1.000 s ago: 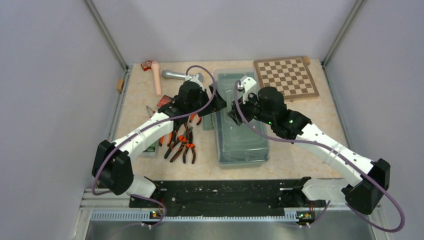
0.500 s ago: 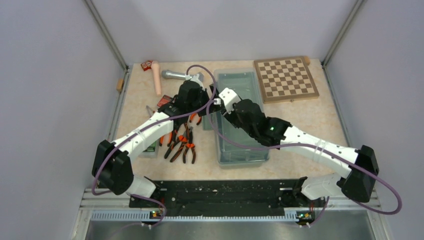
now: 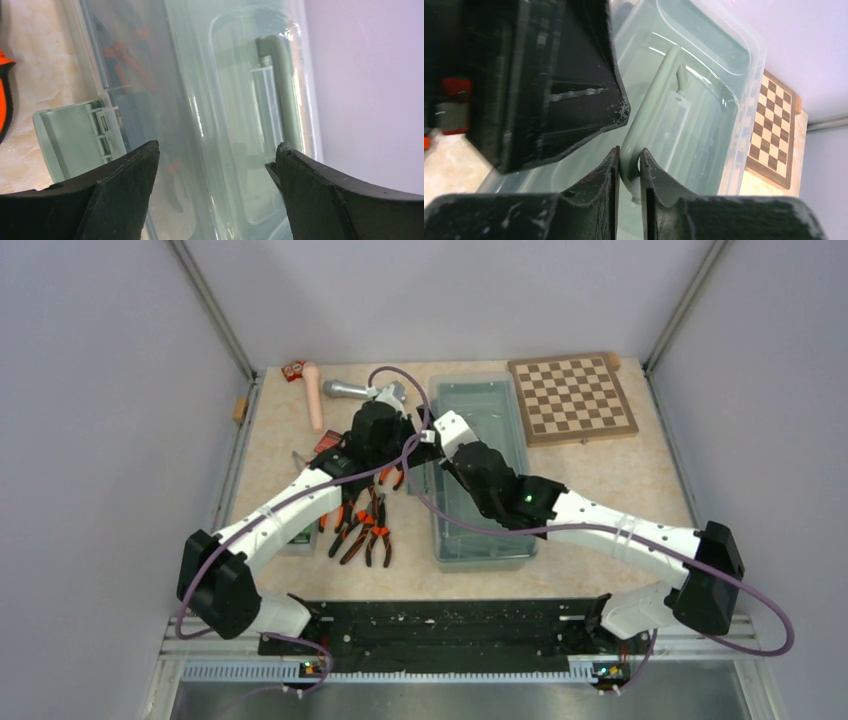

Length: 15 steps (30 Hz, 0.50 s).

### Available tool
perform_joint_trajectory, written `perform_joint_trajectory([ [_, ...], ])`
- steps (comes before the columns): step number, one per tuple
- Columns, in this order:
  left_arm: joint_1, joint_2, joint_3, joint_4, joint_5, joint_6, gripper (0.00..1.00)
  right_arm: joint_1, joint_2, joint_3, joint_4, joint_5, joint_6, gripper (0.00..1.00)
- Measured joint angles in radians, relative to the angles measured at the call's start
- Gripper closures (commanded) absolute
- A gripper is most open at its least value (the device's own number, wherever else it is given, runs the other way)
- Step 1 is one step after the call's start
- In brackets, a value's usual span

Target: Pack the tool kit

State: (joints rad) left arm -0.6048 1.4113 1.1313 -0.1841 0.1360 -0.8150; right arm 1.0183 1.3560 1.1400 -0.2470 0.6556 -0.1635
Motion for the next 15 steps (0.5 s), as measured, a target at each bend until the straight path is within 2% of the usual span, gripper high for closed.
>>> perform_joint_trajectory([
  [4,0.027,-0.081,-0.040,0.024,-0.025,-0.014,0.09,0.001,0.014,0.013,0.003,0.039,0.035,1.00],
  [9,0.147,-0.208,-0.136,0.043,-0.040,-0.031,0.08,0.000,0.013,0.020,0.003,0.066,0.083,1.00],
  [15,0.215,-0.262,-0.281,0.055,-0.027,-0.059,0.09,-0.015,0.000,0.013,0.036,0.071,0.151,1.00],
])
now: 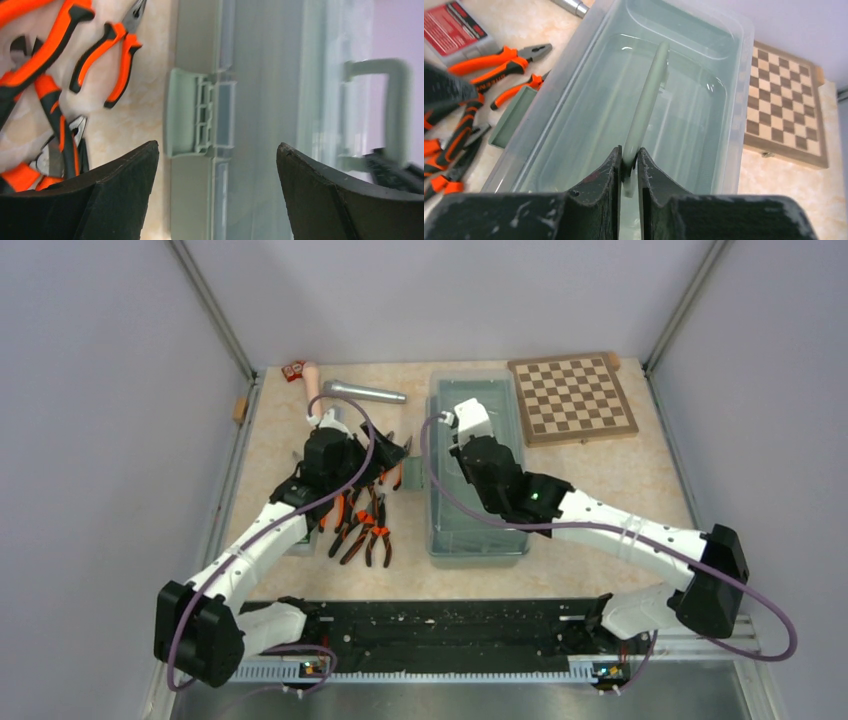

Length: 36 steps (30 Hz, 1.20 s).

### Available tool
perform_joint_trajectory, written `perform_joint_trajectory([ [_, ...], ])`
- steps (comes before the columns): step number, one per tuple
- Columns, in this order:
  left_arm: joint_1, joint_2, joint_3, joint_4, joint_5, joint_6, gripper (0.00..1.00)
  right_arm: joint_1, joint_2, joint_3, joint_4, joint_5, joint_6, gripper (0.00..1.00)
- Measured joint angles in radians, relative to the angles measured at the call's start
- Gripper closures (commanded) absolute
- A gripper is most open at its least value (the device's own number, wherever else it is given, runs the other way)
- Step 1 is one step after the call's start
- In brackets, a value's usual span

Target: Pack the tool kit

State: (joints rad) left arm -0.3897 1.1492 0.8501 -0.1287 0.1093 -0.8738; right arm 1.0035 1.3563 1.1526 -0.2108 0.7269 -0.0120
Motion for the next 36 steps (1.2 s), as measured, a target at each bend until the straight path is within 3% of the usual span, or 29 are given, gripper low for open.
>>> perform_joint_trajectory([
  [15,-0.037,0.029,-0.054,-0.014,0.074,-0.020,0.19,-0.224,-0.304,-0.269,0.255,-0.150,0.329,1.00],
  [23,-0.176,0.062,-0.053,-0.046,0.029,-0.041,0.34,-0.288,-0.356,-0.328,0.300,-0.208,0.463,1.00],
  [33,-0.263,0.122,-0.053,-0.090,-0.068,-0.045,0.48,-0.329,-0.370,-0.357,0.317,-0.264,0.546,1.00],
  [36,-0.282,0.165,-0.051,-0.092,-0.079,-0.045,0.57,-0.349,-0.378,-0.363,0.319,-0.279,0.560,1.00],
])
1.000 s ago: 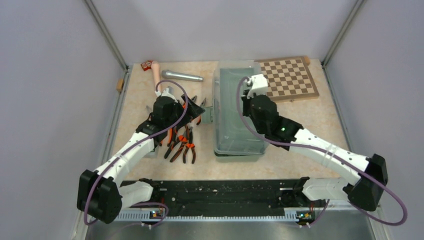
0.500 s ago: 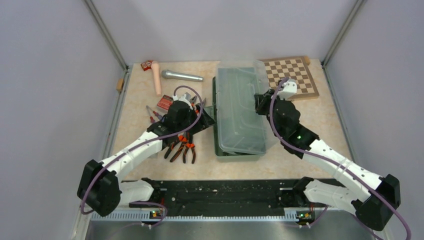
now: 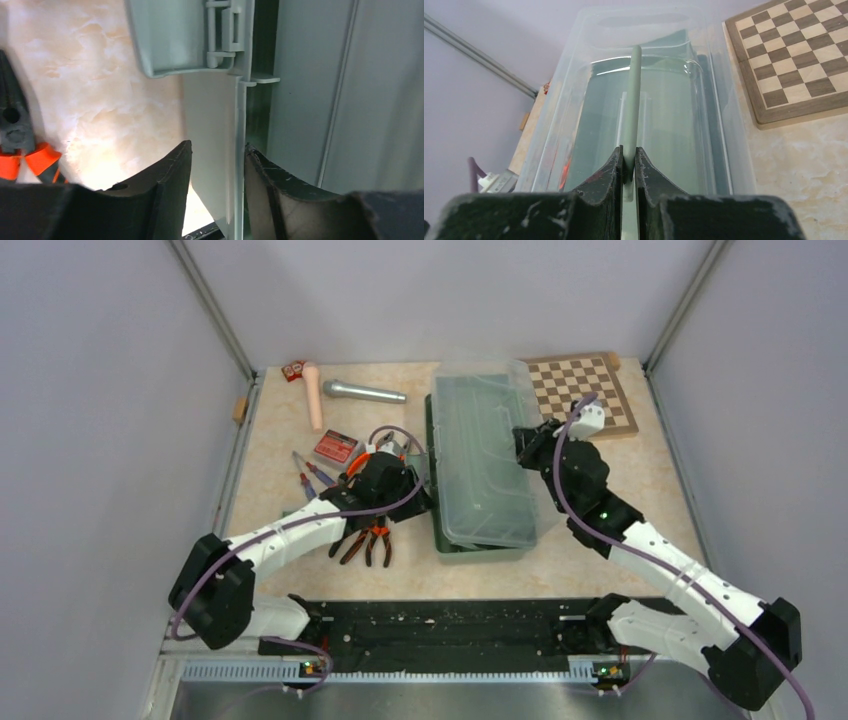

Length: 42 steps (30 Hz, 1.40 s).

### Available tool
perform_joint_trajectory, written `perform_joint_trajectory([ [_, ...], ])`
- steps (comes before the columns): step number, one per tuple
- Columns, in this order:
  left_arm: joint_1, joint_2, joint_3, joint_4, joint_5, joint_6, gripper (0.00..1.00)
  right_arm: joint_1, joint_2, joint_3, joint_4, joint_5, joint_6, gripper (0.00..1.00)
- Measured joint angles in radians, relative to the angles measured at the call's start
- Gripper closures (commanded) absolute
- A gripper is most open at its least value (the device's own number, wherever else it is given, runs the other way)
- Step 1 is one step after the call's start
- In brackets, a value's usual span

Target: Pack the tool kit

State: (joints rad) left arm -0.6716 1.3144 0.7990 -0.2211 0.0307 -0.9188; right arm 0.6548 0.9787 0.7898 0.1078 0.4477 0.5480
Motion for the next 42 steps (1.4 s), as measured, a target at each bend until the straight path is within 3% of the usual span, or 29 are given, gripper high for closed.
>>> perform_joint_trajectory([
  [5,-0.026,0.064,0.044,0.005,-0.008,-0.008,0.82,-0.052,-0.022,-0.012,0.000,-0.046,0.025,1.00],
  [6,-0.032,0.083,0.064,0.011,-0.017,-0.008,0.94,-0.084,-0.031,-0.013,-0.004,-0.066,0.034,1.00],
  [8,-0.032,0.089,0.071,0.008,-0.021,-0.013,1.00,-0.099,-0.032,-0.013,-0.005,-0.077,0.037,1.00],
  [21,-0.033,0.280,0.271,-0.018,-0.061,0.011,1.00,-0.420,-0.043,-0.030,0.018,-0.320,0.122,1.00],
  [31,-0.030,0.303,0.293,-0.015,-0.059,0.015,1.00,-0.613,-0.036,-0.097,0.118,-0.494,0.239,1.00],
  [38,-0.029,0.305,0.293,-0.011,-0.056,0.014,1.00,-0.729,-0.042,-0.143,0.140,-0.484,0.338,0.99],
  [42,-0.028,0.304,0.286,0.000,-0.055,0.013,1.00,-0.776,-0.027,-0.166,0.148,-0.440,0.373,0.93],
])
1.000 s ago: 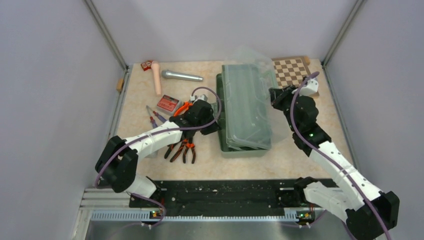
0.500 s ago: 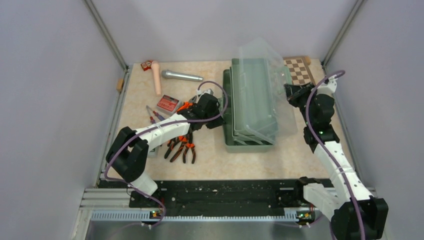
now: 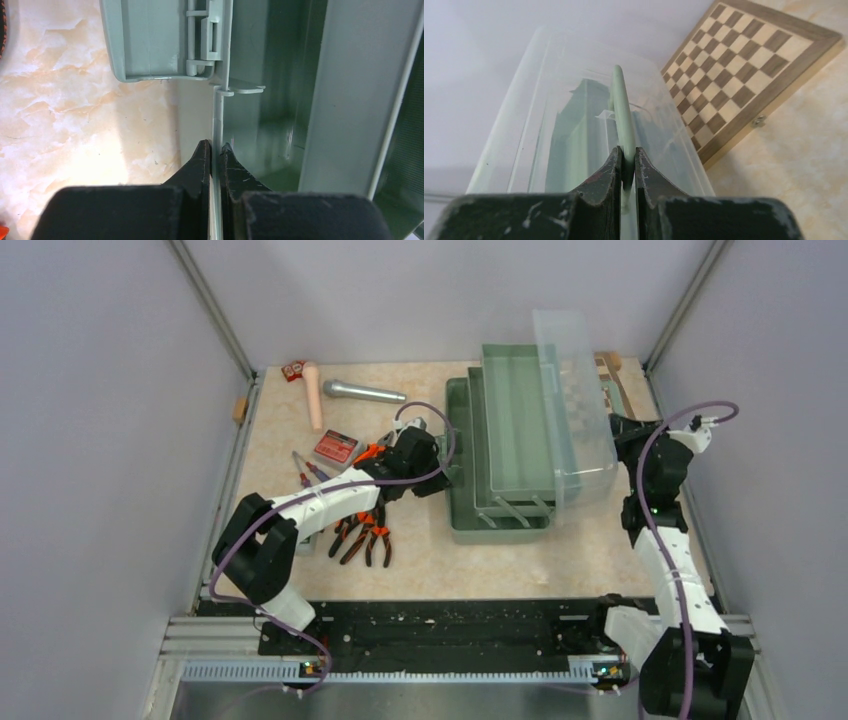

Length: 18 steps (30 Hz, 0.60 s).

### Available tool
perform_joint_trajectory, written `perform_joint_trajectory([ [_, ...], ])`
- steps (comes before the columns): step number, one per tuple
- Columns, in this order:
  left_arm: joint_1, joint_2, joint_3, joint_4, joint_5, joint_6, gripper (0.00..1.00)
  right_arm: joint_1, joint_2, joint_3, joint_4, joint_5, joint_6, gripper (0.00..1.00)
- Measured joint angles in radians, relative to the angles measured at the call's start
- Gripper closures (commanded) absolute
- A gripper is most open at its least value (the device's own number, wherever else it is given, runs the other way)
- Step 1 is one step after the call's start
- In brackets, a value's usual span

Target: Pack the tool kit

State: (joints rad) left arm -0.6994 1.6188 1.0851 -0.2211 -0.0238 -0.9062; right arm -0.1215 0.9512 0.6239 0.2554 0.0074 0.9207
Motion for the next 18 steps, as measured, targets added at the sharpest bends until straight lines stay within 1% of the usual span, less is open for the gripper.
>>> perform_joint_trajectory([
  [3,0.003,0.000,-0.007,0.016,0.004,-0.001,1.00,-0.047,0.033,-0.019,0.026,0.005,0.025,0.91],
  [5,0.006,0.000,-0.011,0.027,0.006,-0.001,1.00,-0.083,0.062,-0.034,0.053,-0.015,0.050,0.86],
  [8,0.012,0.000,-0.015,0.041,0.008,-0.001,1.00,-0.127,0.098,-0.057,0.098,-0.057,0.064,0.68],
  [10,0.014,0.000,-0.016,0.045,0.008,-0.001,1.00,-0.156,0.127,-0.073,0.095,-0.058,0.040,0.54],
  [12,0.014,0.000,-0.019,0.050,0.010,0.000,1.00,-0.186,0.178,-0.089,0.054,-0.062,-0.002,0.45],
  [14,0.014,0.000,-0.023,0.057,0.013,0.000,1.00,-0.214,0.220,-0.095,-0.015,-0.066,-0.040,0.33],
  [15,0.015,0.000,-0.026,0.062,0.014,-0.001,1.00,-0.228,0.237,-0.095,-0.040,-0.068,-0.058,0.29],
  [18,0.017,-0.005,-0.035,0.074,0.019,-0.003,1.00,-0.293,0.274,-0.087,-0.108,-0.084,-0.126,0.24],
])
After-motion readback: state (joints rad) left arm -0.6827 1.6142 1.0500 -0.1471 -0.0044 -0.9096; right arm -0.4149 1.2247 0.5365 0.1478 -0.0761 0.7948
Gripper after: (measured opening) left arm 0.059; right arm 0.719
